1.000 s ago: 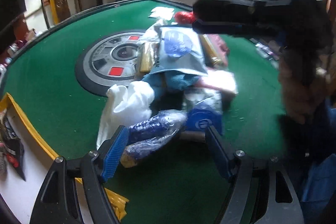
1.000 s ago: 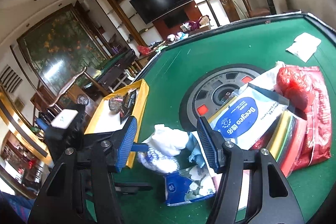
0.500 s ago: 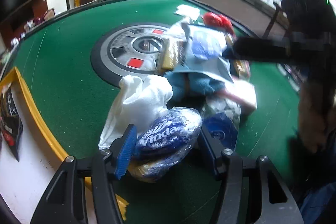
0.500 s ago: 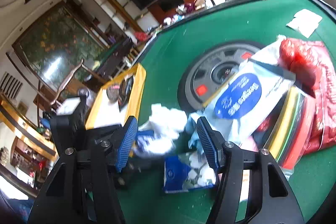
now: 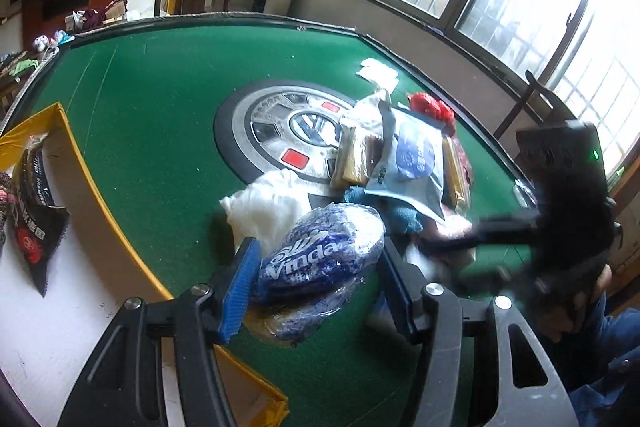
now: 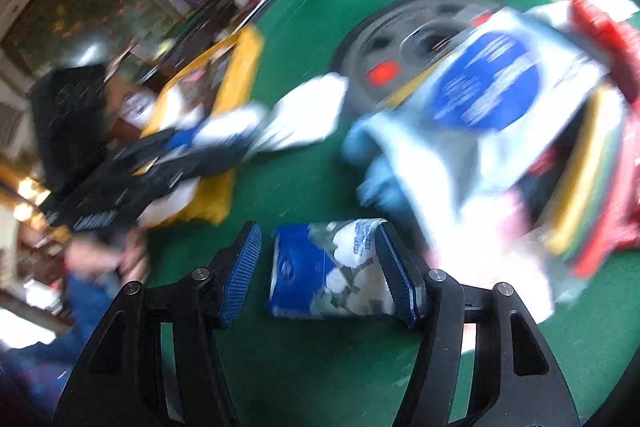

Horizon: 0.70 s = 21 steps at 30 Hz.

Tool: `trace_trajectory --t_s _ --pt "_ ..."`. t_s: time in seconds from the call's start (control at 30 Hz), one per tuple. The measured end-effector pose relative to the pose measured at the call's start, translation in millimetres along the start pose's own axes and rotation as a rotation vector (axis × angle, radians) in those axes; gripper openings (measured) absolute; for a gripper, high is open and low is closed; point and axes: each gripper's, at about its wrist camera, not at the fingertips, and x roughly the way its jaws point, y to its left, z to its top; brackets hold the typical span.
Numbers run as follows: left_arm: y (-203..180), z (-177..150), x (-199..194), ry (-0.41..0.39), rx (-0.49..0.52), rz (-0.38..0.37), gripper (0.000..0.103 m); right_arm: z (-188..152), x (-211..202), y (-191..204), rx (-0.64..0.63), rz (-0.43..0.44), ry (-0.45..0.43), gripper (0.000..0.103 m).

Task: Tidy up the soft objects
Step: 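Grasp blue Vinda tissue bag with left gripper while right grasps blue-white tissue pack, then carry Vinda bag with left gripper while right gripper carries tissue pack toward box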

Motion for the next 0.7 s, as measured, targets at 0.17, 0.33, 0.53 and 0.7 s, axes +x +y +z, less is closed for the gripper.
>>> trace_trajectory --t_s 0.17,0.33,0.53,0.7 --pt "7.1 4.9 -7.7 -0.034 -0.029 -0.013 0.059 -24.0 7.2 53.2 -0.32 -0.009 0.095 0.06" --pt "13.3 6.9 -11.5 -0.048 -0.051 -0.019 0.059 -40.1 12.9 74.2 -0.531 -0.148 0.018 0.06" --pt "14.3 7.2 -15.3 -0.062 -0.057 -0.023 0.059 -36.7 27.7 77.1 -0.599 -0.183 -0.037 0.068" --pt "15.9 7.6 -15.2 -0.061 -0.061 -0.024 0.059 -12.4 44.8 39.9 -0.395 -0.067 0.054 0.069"
